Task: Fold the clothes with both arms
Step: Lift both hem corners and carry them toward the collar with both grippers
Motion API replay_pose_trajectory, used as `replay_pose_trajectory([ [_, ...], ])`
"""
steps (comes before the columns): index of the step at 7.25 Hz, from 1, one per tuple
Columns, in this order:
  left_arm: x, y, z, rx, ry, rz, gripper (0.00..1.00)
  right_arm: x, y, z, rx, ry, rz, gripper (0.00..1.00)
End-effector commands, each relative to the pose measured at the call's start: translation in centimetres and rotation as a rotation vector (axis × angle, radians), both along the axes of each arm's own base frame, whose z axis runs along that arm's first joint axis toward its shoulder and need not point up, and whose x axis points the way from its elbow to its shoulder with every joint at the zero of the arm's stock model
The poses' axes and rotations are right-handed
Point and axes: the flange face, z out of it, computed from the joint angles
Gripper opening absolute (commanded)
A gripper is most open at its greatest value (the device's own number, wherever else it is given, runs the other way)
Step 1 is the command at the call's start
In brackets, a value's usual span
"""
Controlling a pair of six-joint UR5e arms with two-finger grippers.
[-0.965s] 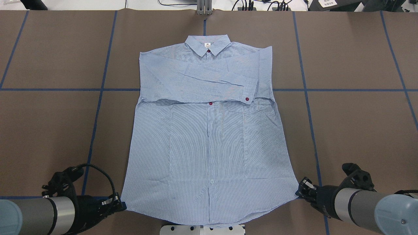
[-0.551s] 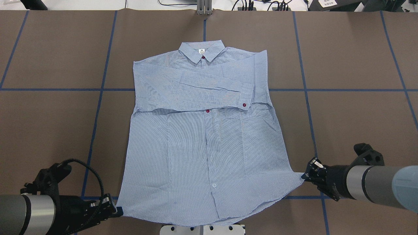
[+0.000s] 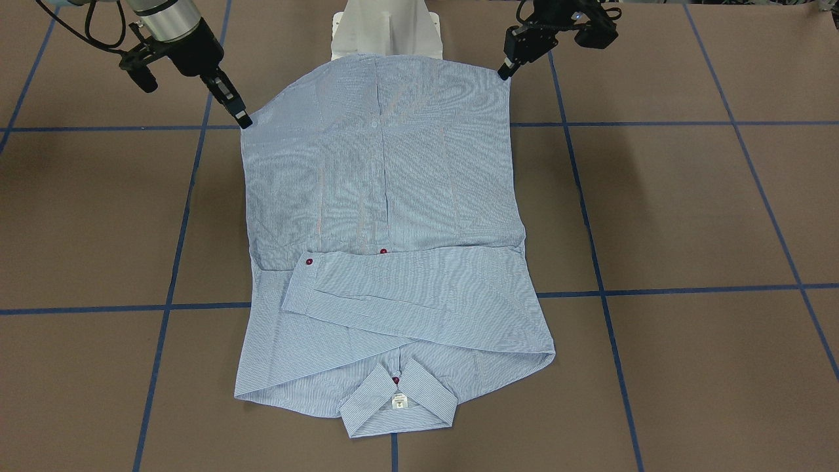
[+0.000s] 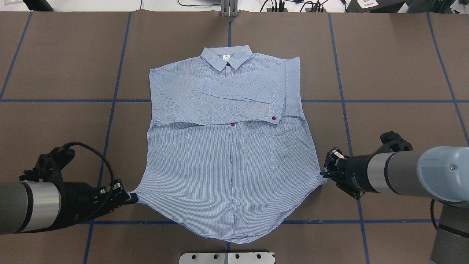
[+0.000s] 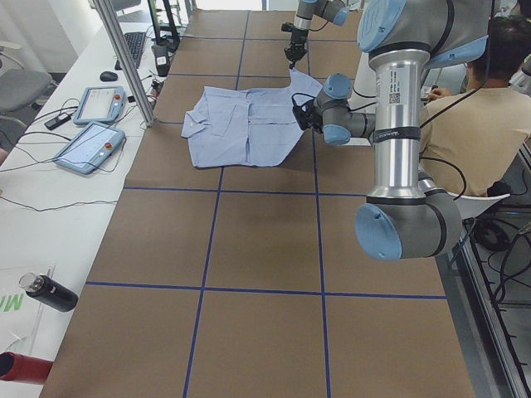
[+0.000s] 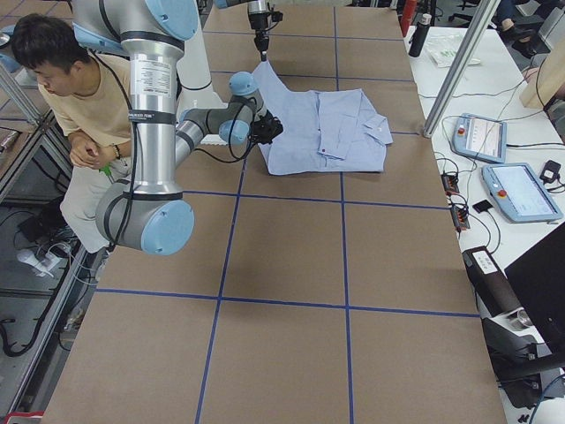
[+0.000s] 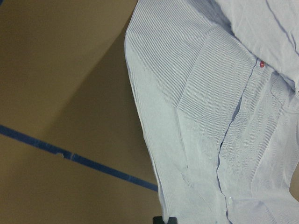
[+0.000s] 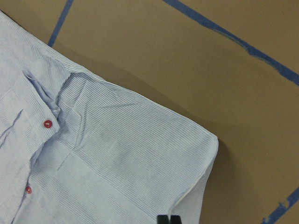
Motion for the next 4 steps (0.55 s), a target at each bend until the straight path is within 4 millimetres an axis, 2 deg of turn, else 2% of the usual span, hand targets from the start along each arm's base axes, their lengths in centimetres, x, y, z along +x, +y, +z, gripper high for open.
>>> replay_pose_trajectory([
  [1,-0.8,-4.9,0.9,-0.001,-0.019,-0.092,0.00,0.2,-4.1,-3.7,0.049,0.100,-0.003,0.00],
  [2,-1.0,-7.3,0.6,0.071,-0.034,-0.120,0.00,1.2,-5.9,-3.0,0.059,0.131,0.020,0.00],
  [3,-0.7,-10.2,1.4,0.070,-0.055,-0.166,0.00,1.6,-8.2,-1.9,0.079,0.168,0.030,0.00],
  [4,-0.6,-12.6,1.1,0.067,-0.051,-0.170,0.00,2.1,-10.7,-0.8,0.108,0.202,-0.002,0.00],
])
